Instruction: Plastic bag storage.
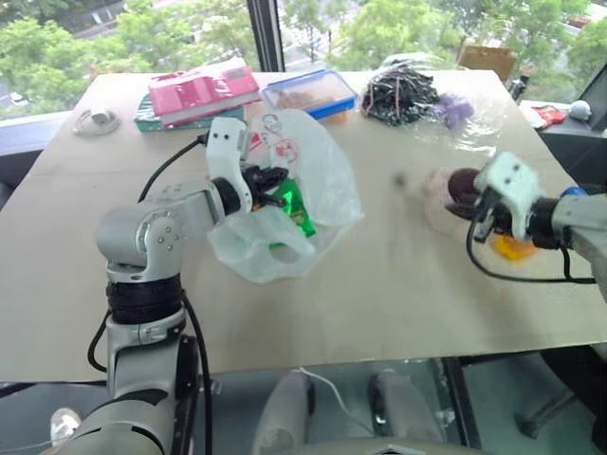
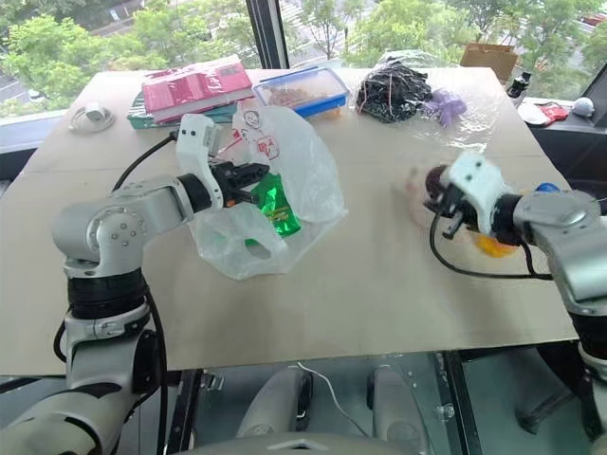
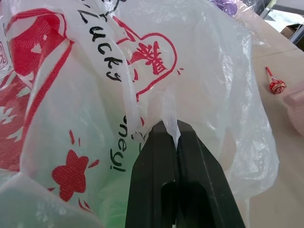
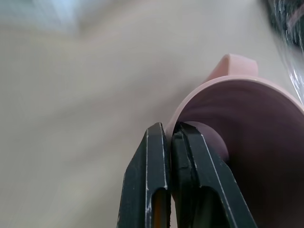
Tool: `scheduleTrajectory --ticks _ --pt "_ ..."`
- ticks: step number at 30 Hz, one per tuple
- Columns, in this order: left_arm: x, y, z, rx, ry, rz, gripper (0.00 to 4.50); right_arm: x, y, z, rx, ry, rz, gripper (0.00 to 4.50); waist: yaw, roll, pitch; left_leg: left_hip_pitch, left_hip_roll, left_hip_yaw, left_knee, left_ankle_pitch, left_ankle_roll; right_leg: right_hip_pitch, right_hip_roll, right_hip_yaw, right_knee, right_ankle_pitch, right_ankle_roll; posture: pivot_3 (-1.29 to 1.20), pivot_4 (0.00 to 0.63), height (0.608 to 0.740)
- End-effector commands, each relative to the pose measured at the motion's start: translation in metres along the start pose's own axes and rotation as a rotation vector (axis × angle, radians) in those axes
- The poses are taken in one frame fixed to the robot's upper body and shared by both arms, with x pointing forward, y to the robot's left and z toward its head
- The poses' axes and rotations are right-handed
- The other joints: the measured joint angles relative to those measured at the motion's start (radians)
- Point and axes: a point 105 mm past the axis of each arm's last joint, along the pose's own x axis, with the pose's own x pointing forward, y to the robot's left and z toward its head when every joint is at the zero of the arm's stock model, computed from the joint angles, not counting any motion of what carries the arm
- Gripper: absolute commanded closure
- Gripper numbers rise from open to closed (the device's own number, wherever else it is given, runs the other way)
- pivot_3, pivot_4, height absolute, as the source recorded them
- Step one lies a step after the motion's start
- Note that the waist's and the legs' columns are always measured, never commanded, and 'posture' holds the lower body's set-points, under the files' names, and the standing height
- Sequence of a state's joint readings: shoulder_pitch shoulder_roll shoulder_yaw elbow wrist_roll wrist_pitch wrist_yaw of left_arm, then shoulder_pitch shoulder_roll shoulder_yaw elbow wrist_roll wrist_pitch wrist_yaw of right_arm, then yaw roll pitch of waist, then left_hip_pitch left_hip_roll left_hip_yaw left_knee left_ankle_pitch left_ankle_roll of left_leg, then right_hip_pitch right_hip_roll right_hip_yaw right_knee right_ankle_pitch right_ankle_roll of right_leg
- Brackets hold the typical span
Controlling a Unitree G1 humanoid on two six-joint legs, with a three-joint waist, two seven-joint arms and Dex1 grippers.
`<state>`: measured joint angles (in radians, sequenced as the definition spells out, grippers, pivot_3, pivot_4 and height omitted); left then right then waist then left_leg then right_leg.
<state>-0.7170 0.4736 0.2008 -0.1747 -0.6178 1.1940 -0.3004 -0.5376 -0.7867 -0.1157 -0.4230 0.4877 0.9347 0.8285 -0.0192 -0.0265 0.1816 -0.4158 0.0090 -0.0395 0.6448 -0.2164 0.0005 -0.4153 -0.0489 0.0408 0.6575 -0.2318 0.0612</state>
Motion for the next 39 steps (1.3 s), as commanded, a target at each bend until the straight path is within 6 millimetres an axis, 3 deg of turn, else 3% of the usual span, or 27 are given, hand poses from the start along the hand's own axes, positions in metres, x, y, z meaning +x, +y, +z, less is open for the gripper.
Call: scheduleTrajectory --ticks 1,4,7,12,18,22,29,32,34,39 --pt "-0.005 -0.004 0.021 0.014 -0.065 -0.015 4.5 -0.008 0.039 0.042 0.03 -0.167 0.143 4.45 0.003 0.0 0.0 0.0 0.0 -0.001 0.0 0.0 0.0 0.0 0.0 -0.001 0.0 0.0 0.0 0.0 0.15 0.74" --pt "-0.007 -0.009 0.031 -0.009 -0.094 -0.06 4.5 0.009 0.065 0.055 0.158 -0.304 0.206 4.45 0.005 -0.002 -0.001 0.0 0.0 -0.002 0.001 0.0 0.0 0.001 0.0 -0.002 -0.001 0.0 0.0 0.0 0.15 0.74" --pt "-0.013 -0.016 0.041 -0.01 -0.113 -0.122 4.5 0.028 0.079 0.056 0.247 -0.35 0.216 4.45 0.006 -0.001 0.0 -0.001 -0.001 -0.001 0.003 0.0 0.0 0.001 -0.001 -0.002 0.001 0.0 0.0 0.0 0.15 0.74" --pt "-0.029 -0.033 0.038 0.081 -0.024 -0.275 4.5 0.056 0.086 0.062 0.39 -0.428 0.249 4.45 -0.001 0.0 0.0 0.0 -0.001 -0.001 0.003 0.0 0.0 0.0 -0.001 -0.002 0.002 0.0 0.0 0.0 0.15 0.74" --pt "-0.038 -0.035 0.036 0.146 0.043 -0.338 4.5 0.102 0.094 0.065 0.435 -0.436 0.305 4.45 -0.021 0.0 0.001 0.001 0.0 0.0 0.002 0.0 0.0 0.0 0.0 -0.001 0.003 0.0 0.0 0.0 0.15 0.74" --pt "-0.04 -0.032 0.039 0.146 0.046 -0.332 4.5 0.12 0.095 0.07 0.451 -0.465 0.309 4.45 -0.021 0.0 0.001 0.0 0.0 0.0 0.002 0.0 0.0 0.0 0.0 -0.001 0.003 0.0 0.0 0.0 0.15 0.74" --pt "-0.038 -0.023 0.056 0.133 -0.008 -0.288 4.5 0.136 0.084 0.067 0.452 -0.463 0.228 4.45 -0.021 0.0 0.001 0.0 0.0 -0.001 0.002 0.0 0.0 -0.001 0.0 -0.001 0.003 0.0 0.0 0.0 0.15 0.74" --pt "-0.034 -0.022 0.063 0.125 -0.037 -0.277 4.5 0.126 0.116 0.078 0.495 -0.491 0.477 4.45 -0.021 0.0 0.001 0.0 0.0 -0.001 0.002 0.0 0.0 -0.001 0.0 -0.001 0.003 0.0 0.0 0.0 0.15 0.74" --pt "-0.031 -0.021 0.067 0.127 -0.053 -0.258 4.5 0.129 0.127 0.078 0.479 -0.47 0.536 4.45 -0.022 0.0 0.001 0.0 0.0 -0.001 0.001 0.0 0.0 -0.001 0.0 -0.001 0.003 0.0 0.0 0.0 0.15 0.74" --pt "-0.032 -0.011 0.074 0.115 -0.087 -0.21 4.5 0.139 0.112 0.071 0.503 -0.446 0.467 4.45 -0.023 0.0 0.001 0.0 0.0 0.0 0.001 0.0 0.0 -0.001 0.0 -0.001 0.003 0.0 0.0 0.0 0.15 0.74"
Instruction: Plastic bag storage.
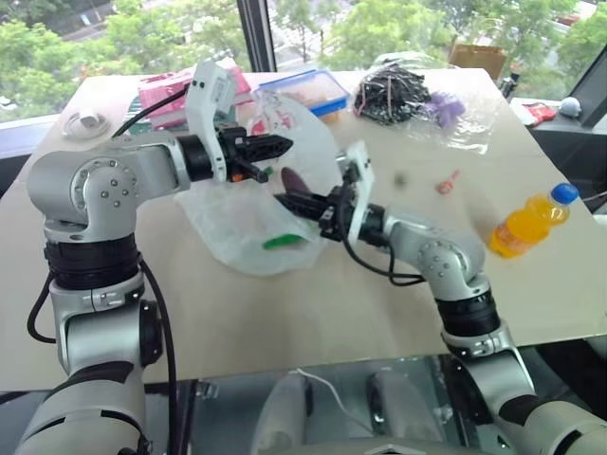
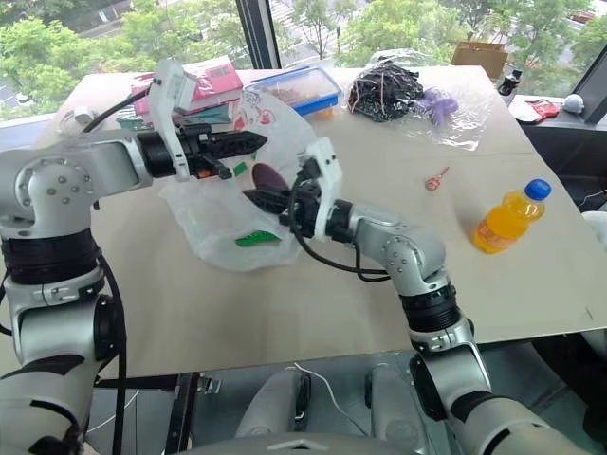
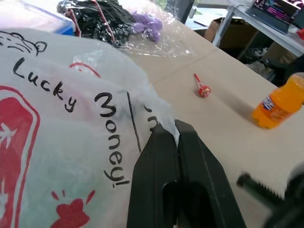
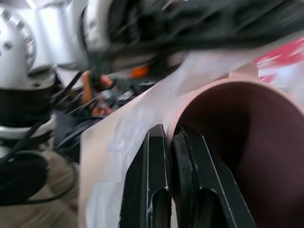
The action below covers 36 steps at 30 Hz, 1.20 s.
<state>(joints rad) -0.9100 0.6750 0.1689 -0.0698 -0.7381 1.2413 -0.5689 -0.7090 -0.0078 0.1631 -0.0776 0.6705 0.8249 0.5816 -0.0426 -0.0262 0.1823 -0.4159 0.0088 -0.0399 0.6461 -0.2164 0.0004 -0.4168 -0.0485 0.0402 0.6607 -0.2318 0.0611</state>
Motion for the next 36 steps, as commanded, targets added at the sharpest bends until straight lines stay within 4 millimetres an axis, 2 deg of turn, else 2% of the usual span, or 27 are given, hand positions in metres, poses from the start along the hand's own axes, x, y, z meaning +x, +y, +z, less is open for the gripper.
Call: scheduleTrajectory --ticks 1,5,10,14,17,20,23,26,27,29,32,33,36 --pt "-0.011 0.007 0.021 0.034 -0.082 0.046 4.5 -0.006 -0.007 0.017 -0.032 -0.043 -0.032 4.45 0.001 0.0 0.0 0.0 0.0 0.0 0.0 0.0 0.0 0.0 0.0 0.0 0.0 0.0 0.0 0.0 0.15 0.74" --pt "-0.009 -0.005 0.023 0.041 -0.096 -0.006 4.5 -0.004 -0.012 0.008 -0.033 0.002 -0.049 4.45 0.003 0.0 0.0 0.0 -0.001 0.0 0.0 0.0 0.0 0.0 -0.001 0.0 -0.001 0.0 0.0 0.0 0.15 0.74" --pt "-0.008 -0.031 0.015 0.028 -0.069 -0.131 4.5 0.032 -0.022 0.002 -0.009 0.006 -0.064 4.45 -0.008 0.0 0.0 0.0 0.001 0.001 0.0 0.0 0.0 -0.001 0.0 0.001 0.001 0.0 0.0 0.0 0.15 0.74" --pt "-0.012 -0.042 0.002 0.007 -0.022 -0.172 4.5 0.059 -0.04 0.019 0.013 -0.114 -0.144 4.45 -0.015 0.0 0.0 0.0 0.001 0.001 -0.002 0.0 0.0 -0.002 0.001 0.002 0.001 0.0 0.0 0.0 0.15 0.74" --pt "-0.015 -0.044 -0.005 -0.009 -0.001 -0.164 4.5 0.069 -0.044 0.03 0.019 -0.186 -0.151 4.45 -0.002 0.0 0.0 0.0 -0.001 0.001 -0.002 0.0 0.0 -0.002 -0.001 0.001 0.0 0.0 0.0 0.0 0.15 0.74" --pt "-0.017 -0.041 -0.01 -0.033 0.013 -0.139 4.5 0.075 -0.045 0.03 0.02 -0.205 -0.148 4.45 -0.001 0.0 0.0 0.0 -0.001 0.001 -0.002 0.0 0.0 -0.002 -0.001 0.002 0.0 0.0 0.0 0.0 0.15 0.74" --pt "-0.015 -0.042 -0.01 -0.047 0.001 -0.134 4.5 0.085 -0.049 0.016 -0.003 -0.163 -0.182 4.45 -0.002 0.0 0.0 0.0 -0.001 0.001 -0.004 0.0 0.0 -0.003 -0.001 0.002 0.0 0.0 0.0 0.0 0.15 0.74" --pt "-0.012 -0.041 -0.008 -0.065 -0.021 -0.113 4.5 0.089 -0.057 -0.014 -0.12 -0.028 -0.222 4.45 -0.002 0.0 0.0 0.0 -0.001 0.002 -0.004 0.0 0.0 -0.003 -0.001 0.002 0.0 0.0 0.0 0.0 0.15 0.74" --pt "-0.011 -0.038 -0.008 -0.074 -0.028 -0.1 4.5 0.087 -0.06 -0.018 -0.137 -0.017 -0.23 3.94 -0.002 0.0 0.0 0.001 -0.001 0.002 -0.004 0.0 0.0 -0.002 -0.001 0.002 0.0 0.0 0.0 0.0 0.15 0.74" --pt "-0.011 -0.029 -0.007 -0.101 -0.046 -0.052 4.5 0.081 -0.061 -0.016 -0.192 -0.019 -0.224 3.45 -0.002 0.0 0.0 0.001 -0.001 0.002 -0.004 0.0 0.0 -0.002 -0.001 0.002 0.001 0.0 0.0 0.0 0.15 0.74" --pt "-0.01 -0.012 -0.008 -0.142 -0.064 0.028 4.5 0.065 -0.051 -0.006 -0.367 0.006 -0.164 2.23 -0.001 0.0 0.0 0.0 -0.001 0.001 -0.004 0.0 -0.001 -0.003 -0.001 0.002 0.0 0.0 0.0 0.0 0.15 0.74" --pt "-0.008 -0.006 -0.008 -0.158 -0.074 0.057 4.5 0.054 -0.044 0.002 -0.394 -0.008 -0.14 1.82 0.0 0.0 0.0 0.0 -0.001 0.001 -0.004 0.0 -0.001 -0.003 -0.001 0.002 0.001 0.0 0.0 0.0 0.15 0.74" --pt "-0.002 0.005 -0.008 -0.2 -0.101 0.099 4.5 0.024 -0.02 0.021 -0.441 -0.029 -0.094 1.82 0.005 0.0 0.0 -0.001 -0.001 0.0 -0.005 0.0 -0.001 -0.004 -0.002 0.002 -0.001 0.0 0.0 0.0 0.15 0.74"
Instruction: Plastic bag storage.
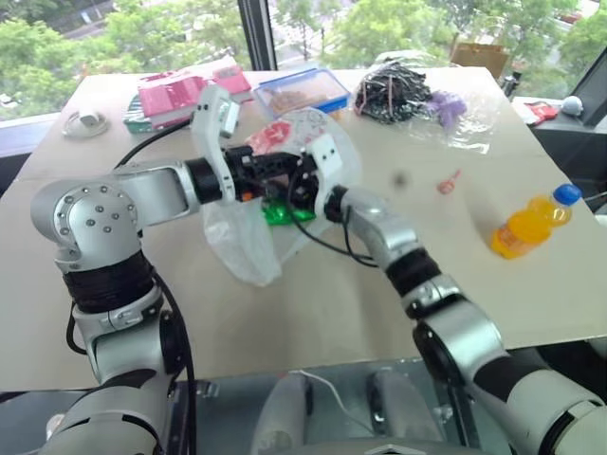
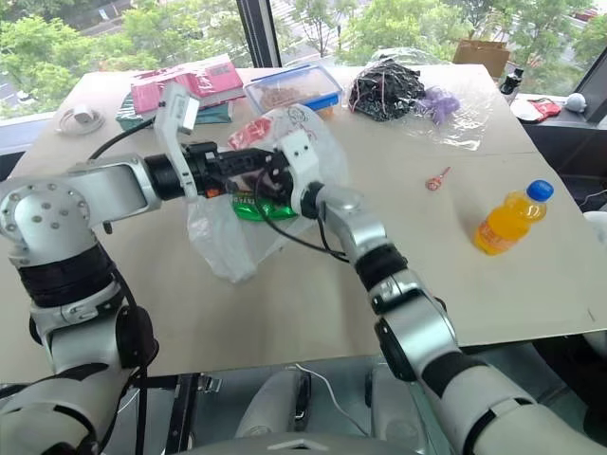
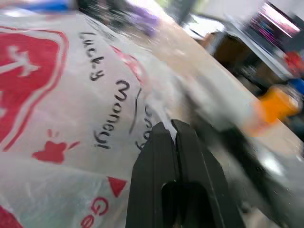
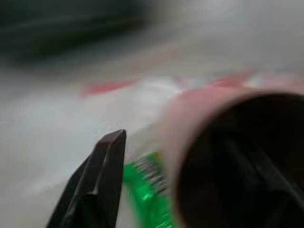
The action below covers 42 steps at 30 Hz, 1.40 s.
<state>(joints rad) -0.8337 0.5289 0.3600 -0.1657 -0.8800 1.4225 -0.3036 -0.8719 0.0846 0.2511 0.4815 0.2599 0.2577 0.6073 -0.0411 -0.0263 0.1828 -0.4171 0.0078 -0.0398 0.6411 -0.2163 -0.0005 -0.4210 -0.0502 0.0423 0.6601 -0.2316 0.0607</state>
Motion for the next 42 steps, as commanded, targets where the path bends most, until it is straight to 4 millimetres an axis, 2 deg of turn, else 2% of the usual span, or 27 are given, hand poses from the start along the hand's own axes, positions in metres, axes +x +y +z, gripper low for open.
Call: scheduleTrajectory --ticks 1,5,7,11,12,13,16,22,25,29,34,37,38,41,42 --pt "0.004 0.008 0.014 -0.018 -0.084 0.038 4.5 -0.03 0.024 0.057 -0.117 -0.104 0.089 1.82 0.006 0.0 0.0 -0.001 -0.001 -0.001 0.0 0.0 0.0 -0.001 -0.001 -0.001 0.0 0.0 0.0 0.0 0.15 0.74" --pt "0.013 0.014 0.015 -0.041 -0.102 0.05 4.5 -0.062 0.027 0.08 -0.085 -0.129 0.045 1.82 0.006 -0.001 0.0 -0.002 -0.002 -0.005 0.001 0.0 0.0 -0.001 -0.002 -0.001 0.0 0.0 0.0 0.0 0.15 0.74" --pt "0.017 0.015 0.016 -0.045 -0.108 0.046 4.5 -0.077 0.019 0.089 -0.098 -0.152 -0.028 1.82 0.003 -0.001 0.0 -0.001 -0.001 -0.006 0.001 0.0 0.0 -0.001 -0.001 -0.002 0.001 0.0 0.0 0.0 0.15 0.74" --pt "0.022 0.012 0.019 -0.047 -0.118 0.028 4.5 -0.105 -0.01 0.105 -0.12 -0.192 -0.259 0.6 0.003 -0.001 0.0 -0.001 -0.001 -0.006 0.001 0.0 0.0 -0.001 -0.001 -0.001 0.002 0.0 0.0 0.0 0.15 0.74" --pt "0.023 0.011 0.02 -0.045 -0.121 0.024 4.5 -0.114 -0.027 0.108 -0.145 -0.186 -0.382 0.06 0.003 -0.001 0.0 -0.001 -0.001 -0.005 0.001 0.0 0.0 -0.001 -0.001 -0.001 0.002 0.0 0.0 0.0 0.15 0.74" --pt "0.024 0.009 0.022 -0.042 -0.124 0.017 4.5 -0.126 -0.051 0.106 -0.163 -0.158 -0.555 0.06 0.004 -0.001 0.0 -0.001 -0.002 -0.004 0.001 0.0 0.0 -0.001 -0.001 -0.001 0.002 0.0 0.0 0.0 0.15 0.74" --pt "0.027 0.003 0.025 -0.032 -0.131 -0.003 4.5 -0.153 -0.097 0.083 -0.153 -0.034 -0.857 0.06 0.008 -0.001 -0.001 -0.001 -0.002 0.0 0.001 0.0 0.0 0.0 -0.001 -0.001 0.001 0.0 0.0 0.0 0.15 0.74" --pt "0.028 -0.005 0.029 -0.013 -0.14 -0.019 4.5 -0.195 -0.158 0.03 -0.117 0.197 -1.263 0.06 0.001 -0.001 0.0 -0.001 -0.001 0.003 0.001 0.0 0.0 -0.001 -0.001 0.001 0.001 0.0 0.0 0.0 0.15 0.74" --pt "0.026 -0.005 0.03 -0.012 -0.144 -0.013 4.5 -0.205 -0.174 0.005 0.002 0.219 -1.33 0.06 -0.001 -0.001 0.0 -0.001 -0.001 0.004 0.0 0.001 0.0 -0.002 -0.001 0.002 0.001 0.0 0.0 0.0 0.15 0.74" --pt "0.024 -0.007 0.028 -0.005 -0.142 -0.01 4.5 -0.214 -0.186 -0.017 0.071 0.235 -1.383 0.06 -0.002 -0.001 0.0 -0.001 -0.001 0.005 -0.001 0.0 0.0 -0.002 -0.001 0.003 0.0 0.0 0.0 0.0 0.15 0.74" --pt "0.021 -0.008 0.026 -0.002 -0.14 -0.006 4.5 -0.211 -0.195 -0.03 0.135 0.216 -1.359 0.06 -0.002 -0.001 0.0 -0.001 -0.001 0.005 -0.001 0.0 0.0 -0.002 -0.001 0.003 0.0 0.0 0.0 0.0 0.15 0.74" --pt "0.019 -0.007 0.027 -0.003 -0.141 0.003 4.5 -0.204 -0.198 -0.034 0.162 0.203 -1.312 0.91 -0.005 -0.001 0.0 -0.001 -0.001 0.006 -0.001 0.0 0.0 -0.002 -0.001 0.003 0.0 0.0 0.0 0.0 0.15 0.74" --pt "0.019 -0.007 0.027 -0.002 -0.142 0.006 4.5 -0.203 -0.198 -0.033 0.153 0.203 -1.3 1.47 -0.004 -0.001 0.0 -0.001 -0.001 0.005 -0.001 0.0 0.0 -0.002 -0.001 0.003 0.0 0.0 0.0 0.0 0.15 0.74" --pt "0.018 -0.006 0.028 -0.003 -0.143 0.01 4.5 -0.202 -0.197 -0.031 0.117 0.205 -1.281 2.72 -0.003 -0.001 0.0 -0.001 -0.001 0.005 -0.001 0.0 0.0 -0.002 0.0 0.003 0.0 0.0 0.0 0.0 0.15 0.74" --pt "0.018 -0.007 0.028 -0.003 -0.144 0.01 4.5 -0.201 -0.193 -0.029 0.076 0.216 -1.244 3.29 -0.003 -0.001 0.0 -0.001 -0.001 0.005 -0.001 0.0 0.0 -0.002 0.0 0.003 0.0 0.0 0.0 0.0 0.15 0.74"
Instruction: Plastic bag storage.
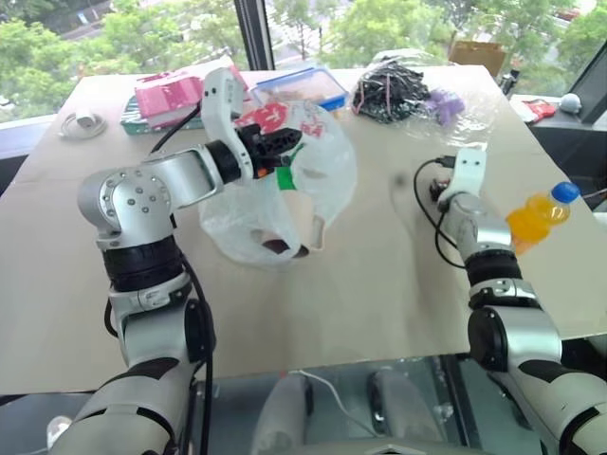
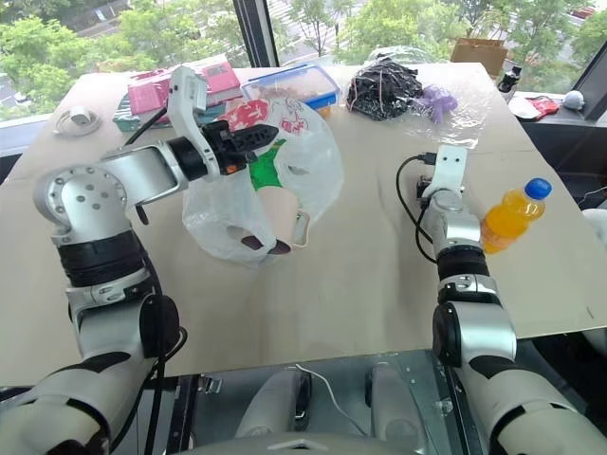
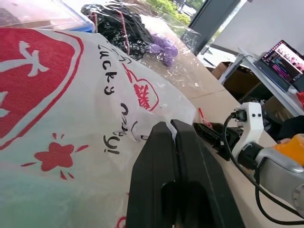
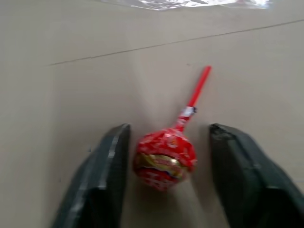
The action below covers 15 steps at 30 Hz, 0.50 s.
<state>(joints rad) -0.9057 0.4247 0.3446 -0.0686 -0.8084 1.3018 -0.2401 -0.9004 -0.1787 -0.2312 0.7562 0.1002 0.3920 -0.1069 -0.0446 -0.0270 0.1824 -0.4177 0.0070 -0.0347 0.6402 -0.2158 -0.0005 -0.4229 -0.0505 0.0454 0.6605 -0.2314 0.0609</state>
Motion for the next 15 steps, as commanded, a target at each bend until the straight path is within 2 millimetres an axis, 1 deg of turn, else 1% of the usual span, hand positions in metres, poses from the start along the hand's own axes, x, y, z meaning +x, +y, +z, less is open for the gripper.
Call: scheduleTrajectory --ticks 1,3,4,7,9,11,14,15 --pt "-0.006 -0.009 0.013 0.037 -0.046 -0.02 4.5 -0.011 0.004 0.02 -0.093 -0.095 0.07 3.67 0.002 0.0 0.0 0.0 0.0 0.0 0.0 0.0 0.0 0.0 0.0 0.0 0.0 0.0 0.0 0.0 0.15 0.74" --pt "-0.006 -0.009 0.014 0.036 -0.048 -0.022 4.5 -0.022 0.009 0.022 -0.144 -0.127 0.13 3.67 0.004 0.0 0.0 0.0 0.0 0.0 0.0 0.0 0.0 0.0 0.0 0.0 0.0 0.0 0.0 0.0 0.15 0.74" --pt "-0.006 -0.01 0.014 0.036 -0.049 -0.024 4.5 -0.036 0.019 0.023 -0.136 -0.146 0.236 3.67 0.006 0.0 0.0 -0.001 0.0 -0.001 0.0 0.0 0.0 0.0 0.0 0.0 -0.001 0.0 0.0 0.0 0.15 0.74" --pt "-0.006 -0.01 0.014 0.034 -0.046 -0.029 4.5 -0.096 0.053 0.03 -0.079 -0.182 0.598 3.67 0.006 0.0 0.0 -0.002 0.0 -0.002 0.0 0.0 0.0 0.0 0.0 -0.001 -0.001 0.0 0.0 0.0 0.15 0.74" --pt "-0.006 -0.009 0.014 0.034 -0.041 -0.032 4.5 -0.141 0.075 0.035 -0.046 -0.193 0.827 3.67 0.002 0.0 0.0 -0.002 0.0 -0.002 0.0 0.0 0.0 0.0 0.0 -0.001 -0.002 0.0 0.0 0.0 0.15 0.74" --pt "-0.006 -0.009 0.014 0.037 -0.036 -0.034 4.5 -0.169 0.091 0.039 -0.028 -0.193 0.968 3.67 -0.001 0.0 0.0 -0.001 0.001 -0.002 0.0 0.0 0.0 0.0 0.0 0.0 -0.001 0.0 0.0 0.0 0.15 0.74" --pt "-0.005 -0.008 0.015 0.049 -0.025 -0.038 4.5 -0.192 0.119 0.041 -0.038 -0.18 1.124 3.67 0.0 0.0 0.0 0.003 0.002 -0.002 0.001 0.0 0.0 0.002 0.002 -0.001 0.001 0.0 0.0 0.0 0.15 0.74" --pt "-0.006 -0.009 0.015 0.056 -0.019 -0.049 4.5 -0.192 0.13 0.042 -0.032 -0.174 1.153 3.67 0.0 0.0 0.0 0.003 0.002 -0.003 0.001 0.0 0.0 0.003 0.003 -0.002 0.001 0.0 0.0 0.0 0.15 0.74"
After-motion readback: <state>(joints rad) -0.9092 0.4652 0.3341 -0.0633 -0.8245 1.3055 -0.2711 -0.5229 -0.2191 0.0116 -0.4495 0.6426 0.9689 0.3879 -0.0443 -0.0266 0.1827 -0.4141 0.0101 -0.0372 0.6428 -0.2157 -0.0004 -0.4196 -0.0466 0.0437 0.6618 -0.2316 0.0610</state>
